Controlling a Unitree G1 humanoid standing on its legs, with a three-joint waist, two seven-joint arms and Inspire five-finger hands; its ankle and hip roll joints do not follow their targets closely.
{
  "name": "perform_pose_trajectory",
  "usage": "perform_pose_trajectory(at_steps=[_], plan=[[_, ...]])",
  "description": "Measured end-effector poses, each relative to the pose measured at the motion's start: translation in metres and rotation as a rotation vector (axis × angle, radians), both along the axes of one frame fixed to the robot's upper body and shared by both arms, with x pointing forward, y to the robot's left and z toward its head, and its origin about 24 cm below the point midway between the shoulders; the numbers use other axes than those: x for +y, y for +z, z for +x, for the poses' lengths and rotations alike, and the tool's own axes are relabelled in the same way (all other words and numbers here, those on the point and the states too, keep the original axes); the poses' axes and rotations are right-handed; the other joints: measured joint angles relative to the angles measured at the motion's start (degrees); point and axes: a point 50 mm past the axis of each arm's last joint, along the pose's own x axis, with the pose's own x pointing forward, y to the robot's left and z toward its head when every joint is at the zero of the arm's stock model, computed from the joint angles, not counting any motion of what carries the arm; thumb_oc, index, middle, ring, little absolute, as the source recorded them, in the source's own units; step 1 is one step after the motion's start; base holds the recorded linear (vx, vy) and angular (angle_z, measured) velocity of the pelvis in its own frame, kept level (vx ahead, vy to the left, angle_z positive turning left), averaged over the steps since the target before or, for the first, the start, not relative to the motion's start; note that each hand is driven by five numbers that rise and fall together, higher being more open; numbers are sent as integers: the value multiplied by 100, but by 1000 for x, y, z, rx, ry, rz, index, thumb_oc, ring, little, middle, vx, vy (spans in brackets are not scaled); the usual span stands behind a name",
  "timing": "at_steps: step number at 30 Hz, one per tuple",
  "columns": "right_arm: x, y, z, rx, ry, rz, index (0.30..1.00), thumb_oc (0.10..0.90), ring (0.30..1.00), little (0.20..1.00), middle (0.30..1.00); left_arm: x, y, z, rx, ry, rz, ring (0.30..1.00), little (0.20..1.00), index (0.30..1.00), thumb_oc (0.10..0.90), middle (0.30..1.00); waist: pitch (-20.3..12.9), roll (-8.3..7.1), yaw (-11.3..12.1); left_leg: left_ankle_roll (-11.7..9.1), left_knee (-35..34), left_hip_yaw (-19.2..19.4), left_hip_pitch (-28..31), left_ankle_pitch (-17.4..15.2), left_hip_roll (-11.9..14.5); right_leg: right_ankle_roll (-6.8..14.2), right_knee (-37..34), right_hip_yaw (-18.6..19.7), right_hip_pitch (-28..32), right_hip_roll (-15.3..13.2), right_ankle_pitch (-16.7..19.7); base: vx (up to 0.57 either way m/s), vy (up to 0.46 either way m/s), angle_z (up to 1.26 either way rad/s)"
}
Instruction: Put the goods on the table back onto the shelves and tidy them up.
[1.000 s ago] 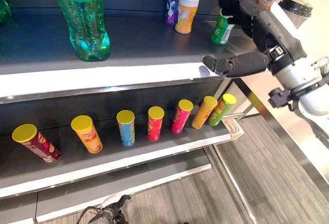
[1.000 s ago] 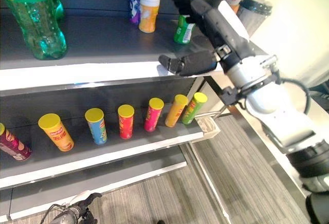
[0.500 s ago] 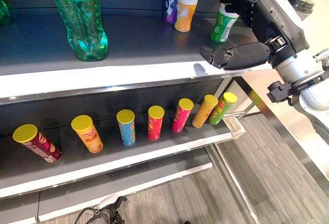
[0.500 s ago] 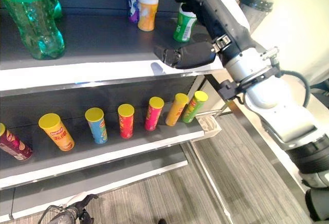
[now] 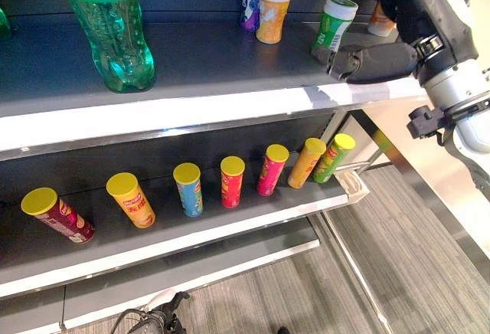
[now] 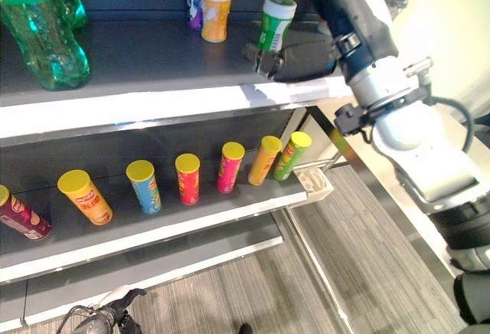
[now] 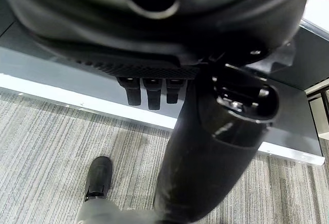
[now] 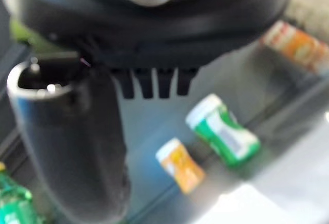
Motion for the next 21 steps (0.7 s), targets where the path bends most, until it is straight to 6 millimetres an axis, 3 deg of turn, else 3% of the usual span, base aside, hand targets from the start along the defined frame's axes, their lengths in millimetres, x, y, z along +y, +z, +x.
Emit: perform_pose_trajectory(at_steps=[10, 21], plan=[[-3, 18, 20, -47, -70, 69, 900, 800, 900, 900, 900, 1, 1, 1, 0, -8, 5, 900, 900, 900, 800, 900, -14, 60, 18, 3, 0, 7, 84, -1, -1, 3, 0, 8, 87, -3, -2, 11, -6, -1], [-8, -16, 49, 118, -149, 91, 900, 800, 900, 900, 900, 3, 1, 0, 3, -18, 12, 900, 900, 900, 800, 900, -35, 122, 24, 4, 0, 0, 73, 0, -1, 1, 0, -1, 82, -3, -2, 0, 0, 0]])
